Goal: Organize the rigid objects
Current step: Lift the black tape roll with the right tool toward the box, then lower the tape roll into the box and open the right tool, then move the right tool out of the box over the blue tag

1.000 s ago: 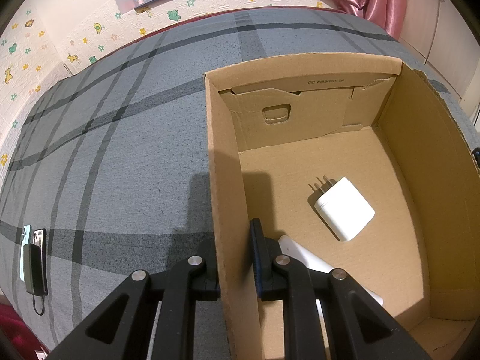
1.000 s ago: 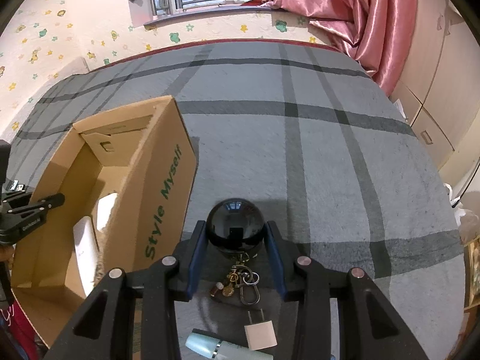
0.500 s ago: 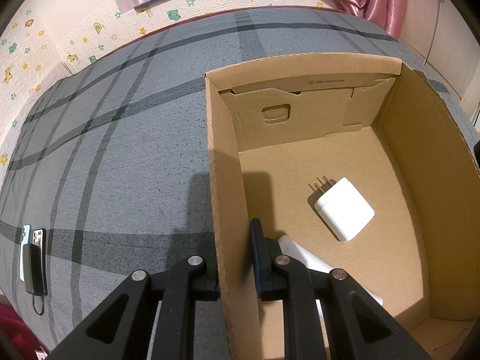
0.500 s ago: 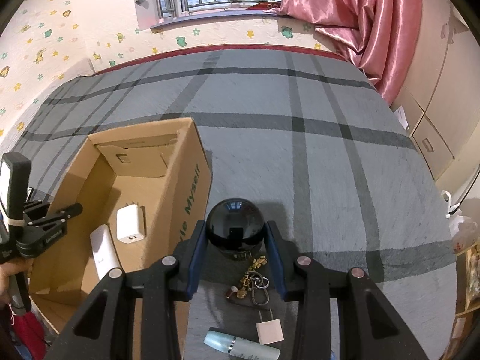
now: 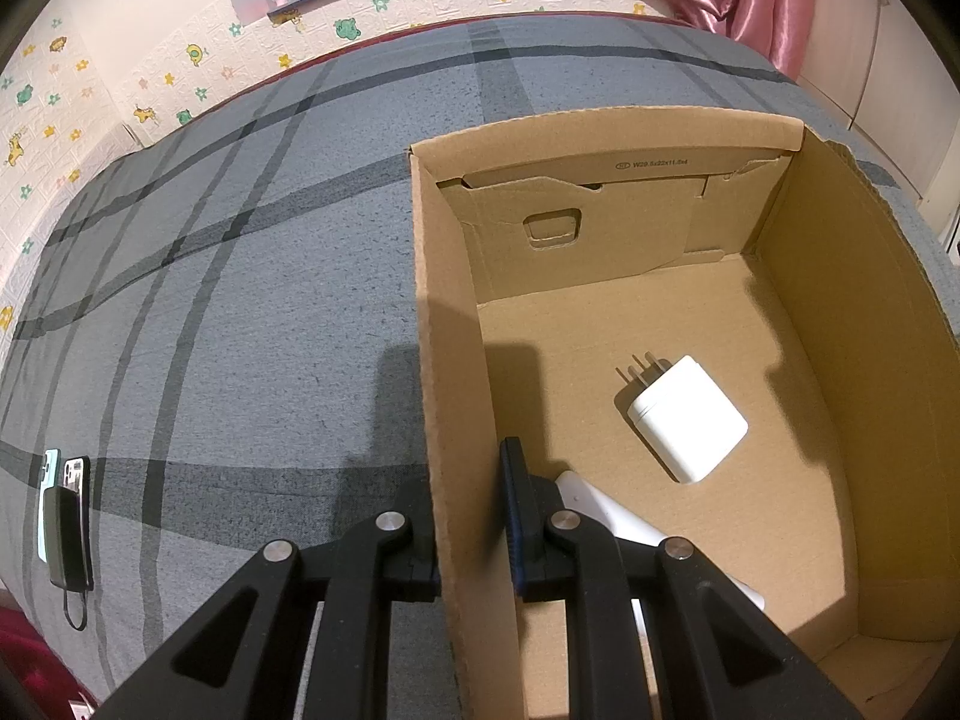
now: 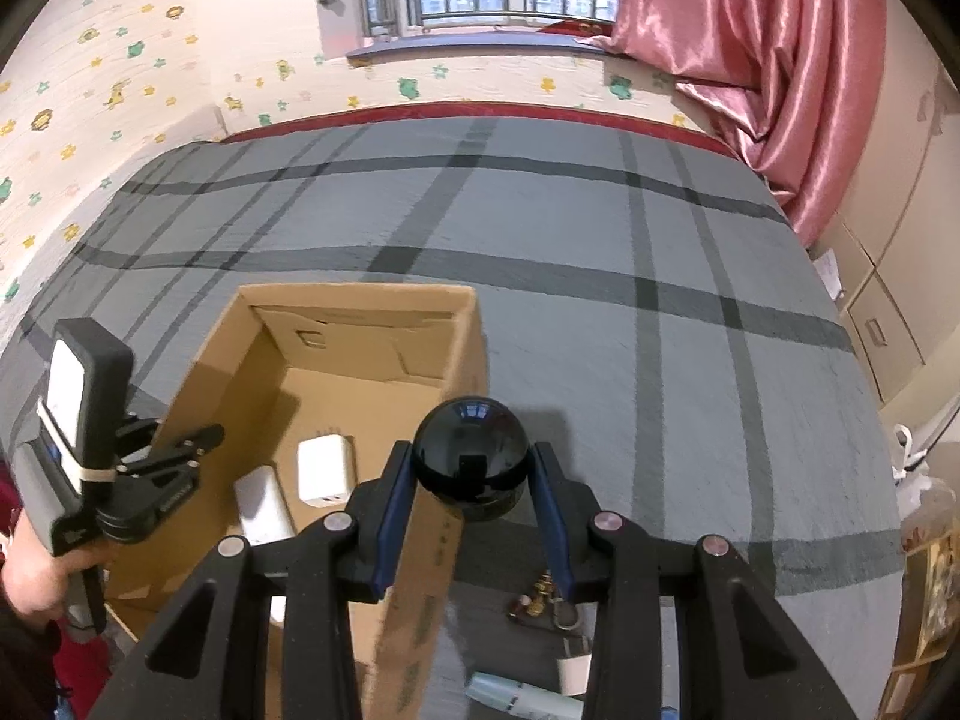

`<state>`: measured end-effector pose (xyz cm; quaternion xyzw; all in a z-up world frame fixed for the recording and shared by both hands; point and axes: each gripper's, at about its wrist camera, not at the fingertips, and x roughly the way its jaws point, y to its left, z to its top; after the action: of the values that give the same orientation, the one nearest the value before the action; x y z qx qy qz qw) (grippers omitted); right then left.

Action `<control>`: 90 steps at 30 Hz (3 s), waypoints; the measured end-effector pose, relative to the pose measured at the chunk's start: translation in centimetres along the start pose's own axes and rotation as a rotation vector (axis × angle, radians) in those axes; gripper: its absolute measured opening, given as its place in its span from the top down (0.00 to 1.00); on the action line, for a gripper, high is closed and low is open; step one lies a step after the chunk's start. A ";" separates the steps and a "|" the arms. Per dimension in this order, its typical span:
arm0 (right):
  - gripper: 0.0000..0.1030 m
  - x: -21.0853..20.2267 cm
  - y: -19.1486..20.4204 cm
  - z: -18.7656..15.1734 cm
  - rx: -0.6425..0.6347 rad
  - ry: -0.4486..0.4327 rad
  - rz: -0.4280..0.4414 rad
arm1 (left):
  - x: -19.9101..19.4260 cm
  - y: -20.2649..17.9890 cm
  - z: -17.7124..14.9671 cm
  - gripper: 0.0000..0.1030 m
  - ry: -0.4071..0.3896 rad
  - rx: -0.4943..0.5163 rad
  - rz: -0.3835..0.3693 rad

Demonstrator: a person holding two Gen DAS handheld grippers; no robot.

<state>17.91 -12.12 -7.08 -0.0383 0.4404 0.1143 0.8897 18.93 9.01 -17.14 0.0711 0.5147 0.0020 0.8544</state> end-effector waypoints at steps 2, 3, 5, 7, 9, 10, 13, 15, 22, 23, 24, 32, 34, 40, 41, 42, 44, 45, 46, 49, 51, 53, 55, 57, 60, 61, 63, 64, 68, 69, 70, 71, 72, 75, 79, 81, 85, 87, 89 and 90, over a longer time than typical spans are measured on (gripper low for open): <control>0.60 0.0 0.9 0.4 -0.015 -0.001 0.012 | 0.0 0.0 0.0 0.85 0.000 0.001 0.001; 0.60 0.0 1.1 0.5 -0.021 -0.002 0.015 | 0.0 0.0 0.0 0.85 0.001 0.001 0.001; 0.60 0.1 2.1 0.7 -0.038 0.001 0.028 | 0.0 0.0 0.0 0.85 0.000 -0.001 0.000; 0.60 0.4 3.1 1.0 -0.056 0.004 0.037 | 0.0 0.0 0.0 0.85 0.000 0.002 0.002; 0.60 0.8 3.9 1.1 -0.071 0.011 0.046 | 0.1 0.0 0.0 0.85 0.000 0.002 0.003; 0.60 1.0 4.2 1.2 -0.076 0.013 0.047 | 0.1 0.0 0.1 0.85 0.001 0.001 0.002; 0.60 1.8 5.4 1.3 -0.092 0.024 0.058 | 0.1 0.0 0.0 0.85 0.000 0.001 0.002; 0.60 2.2 6.0 1.3 -0.098 0.029 0.063 | 0.1 0.0 0.1 0.85 0.000 0.001 0.002; 0.60 5.0 7.8 1.4 -0.104 0.078 0.080 | 0.1 0.0 0.0 0.84 0.000 0.002 0.003; 0.60 5.6 8.0 1.3 -0.104 0.090 0.082 | 0.2 0.0 0.0 0.84 0.000 0.002 0.004; 0.60 6.0 8.2 1.3 -0.102 0.098 0.084 | 0.1 0.1 0.0 0.84 0.000 0.002 0.004; 0.60 9.7 8.7 0.7 -0.072 0.181 0.083 | 0.0 0.0 0.0 0.84 -0.001 0.003 0.005; 0.60 10.5 8.7 0.6 -0.060 0.200 0.086 | 0.0 0.0 0.0 0.84 -0.001 0.003 0.005; 0.60 12.1 9.3 0.3 -0.061 0.238 0.080 | 0.0 0.0 0.0 0.84 -0.002 0.003 0.007; 0.60 12.2 9.3 0.3 -0.058 0.241 0.081 | 0.1 0.0 0.0 0.84 -0.002 0.004 0.008; 0.60 12.4 9.4 0.3 -0.057 0.244 0.079 | 0.0 0.0 0.0 0.84 -0.002 0.003 0.007; 0.60 12.5 9.5 0.4 -0.059 0.247 0.077 | 0.0 0.1 0.0 0.84 -0.002 0.002 0.006; 0.60 12.6 9.5 0.4 -0.059 0.249 0.080 | 0.0 0.0 0.0 0.84 -0.002 0.003 0.007; 0.60 12.6 9.5 0.3 -0.060 0.251 0.080 | 0.0 0.0 0.0 0.84 -0.002 0.004 0.008; 0.60 12.5 9.5 0.3 -0.061 0.251 0.086 | 0.0 0.0 0.0 0.84 -0.003 0.004 0.009; 0.59 12.5 9.4 0.3 -0.060 0.249 0.087 | 0.0 -0.1 0.0 0.84 -0.003 0.004 0.008; 0.59 12.4 9.4 0.3 -0.061 0.249 0.090 | -0.1 -0.2 0.0 0.84 -0.003 0.006 0.012; 0.58 12.5 9.4 0.2 -0.058 0.255 0.090 | -0.1 -0.2 0.0 0.84 -0.003 0.005 0.012; 0.53 12.5 9.4 0.3 -0.054 0.250 0.095 | -0.1 -0.2 0.0 0.84 -0.004 0.004 0.009; 0.47 12.0 9.3 0.5 -0.049 0.228 0.091 | -0.1 -0.2 0.0 0.84 -0.003 0.006 0.012; 0.47 11.8 9.2 0.6 -0.048 0.225 0.091 | -0.1 -0.2 0.0 0.84 -0.003 0.006 0.013; 0.47 11.4 9.3 0.8 -0.050 0.214 0.087 | -0.1 -0.2 0.0 0.84 -0.002 0.006 0.013; 0.46 11.2 9.2 0.9 -0.051 0.209 0.085 | -0.1 -0.2 0.0 0.84 -0.002 0.006 0.013; 0.35 10.3 9.1 1.2 -0.046 0.185 0.080 | -0.1 -0.3 0.0 0.84 -0.003 0.006 0.014; 0.34 10.2 9.1 1.4 -0.046 0.181 0.079 | -0.2 -0.3 0.0 0.84 -0.003 0.007 0.015; 0.33 9.9 9.0 1.4 -0.046 0.176 0.074 | -0.2 -0.3 0.0 0.84 -0.004 0.007 0.015; 0.32 9.6 8.9 1.6 -0.051 0.167 0.067 | -0.2 -0.3 0.0 0.84 -0.004 0.007 0.016; 0.31 9.5 8.9 1.6 -0.053 0.163 0.062 | -0.2 -0.3 0.0 0.84 -0.003 0.008 0.017; 0.29 8.8 8.4 1.8 -0.051 0.149 0.056 | -0.2 -0.3 0.0 0.84 -0.003 0.007 0.017; 0.24 7.9 7.8 2.0 -0.039 0.128 0.049 | -0.2 -0.3 0.0 0.84 -0.003 0.008 0.018; 0.21 7.4 7.3 2.0 -0.032 0.111 0.044 | -0.1 -0.4 0.0 0.84 -0.002 0.010 0.021; 0.13 6.3 6.2 2.1 -0.021 0.088 0.032 | -0.1 -0.4 0.0 0.84 -0.003 0.010 0.021; 0.09 5.8 5.8 2.1 -0.024 0.074 0.026 | -0.2 -0.5 0.0 0.84 -0.003 0.011 0.024; 0.04 5.1 5.2 2.0 -0.028 0.060 0.020 | -0.2 -0.5 0.0 0.84 -0.002 0.012 0.026; 0.03 4.8 4.9 1.9 -0.027 0.055 0.021 | -0.2 -0.5 0.0 0.84 -0.002 0.012 0.026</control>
<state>21.06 -6.26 -9.57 -0.0487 0.4636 0.1282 0.8753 18.86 8.50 -17.03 0.0826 0.5129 0.0099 0.8544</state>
